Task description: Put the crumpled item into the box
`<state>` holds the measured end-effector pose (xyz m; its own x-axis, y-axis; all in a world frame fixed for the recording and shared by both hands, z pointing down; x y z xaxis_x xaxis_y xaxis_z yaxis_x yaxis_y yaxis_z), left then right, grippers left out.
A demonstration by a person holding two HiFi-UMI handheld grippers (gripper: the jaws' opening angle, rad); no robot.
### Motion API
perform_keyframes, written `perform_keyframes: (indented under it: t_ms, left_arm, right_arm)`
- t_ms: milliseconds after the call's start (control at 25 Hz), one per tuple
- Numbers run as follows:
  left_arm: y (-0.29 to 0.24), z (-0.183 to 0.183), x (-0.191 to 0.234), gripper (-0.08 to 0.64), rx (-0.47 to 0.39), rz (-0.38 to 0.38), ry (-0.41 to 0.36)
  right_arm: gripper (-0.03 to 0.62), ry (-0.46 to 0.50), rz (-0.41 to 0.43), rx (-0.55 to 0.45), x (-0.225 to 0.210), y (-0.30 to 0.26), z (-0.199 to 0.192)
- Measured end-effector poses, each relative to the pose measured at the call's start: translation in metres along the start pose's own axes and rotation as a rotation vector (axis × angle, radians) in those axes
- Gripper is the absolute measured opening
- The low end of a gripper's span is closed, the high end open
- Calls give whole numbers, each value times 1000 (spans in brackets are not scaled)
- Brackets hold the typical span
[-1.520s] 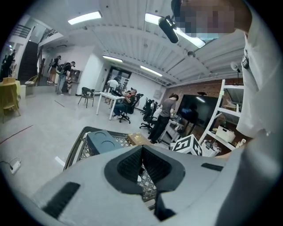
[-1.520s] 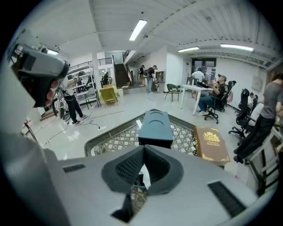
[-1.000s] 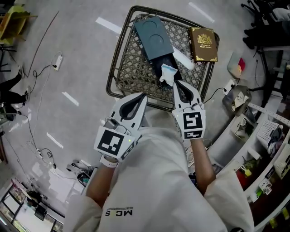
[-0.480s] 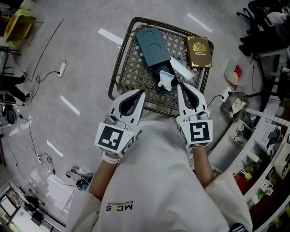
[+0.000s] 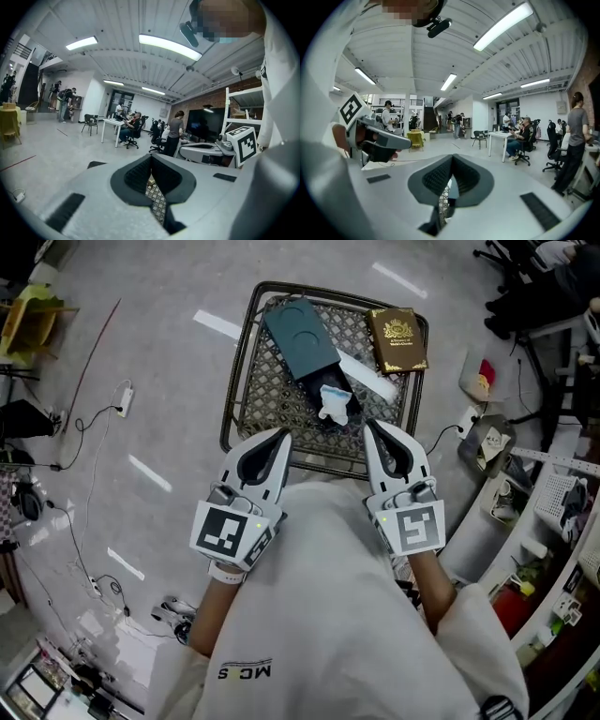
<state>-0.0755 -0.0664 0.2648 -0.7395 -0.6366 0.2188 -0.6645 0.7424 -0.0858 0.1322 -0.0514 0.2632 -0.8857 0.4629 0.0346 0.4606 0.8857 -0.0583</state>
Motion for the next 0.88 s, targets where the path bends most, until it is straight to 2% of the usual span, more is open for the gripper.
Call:
perform_keyframes:
  t_ms: [440, 880]
  left_arm:
    - [0, -1, -7, 21, 10, -27, -5]
    - [8, 0, -13, 21, 22, -36, 10]
  right_arm:
    - [15, -57, 107, 39, 2, 12, -9]
    - [15, -112, 44, 62, 12, 13, -7]
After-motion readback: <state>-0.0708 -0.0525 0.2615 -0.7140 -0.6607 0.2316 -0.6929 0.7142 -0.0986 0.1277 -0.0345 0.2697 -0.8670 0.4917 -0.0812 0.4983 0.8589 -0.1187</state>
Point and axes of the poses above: the fingertips, and each gripper's own axes: y backward along the fingers, x to its left, z out of its top, the point moved 8 cm from there along y, backward along the fingers, and after that the axes turned 10 degrees about -x, right-handed, at the moved point
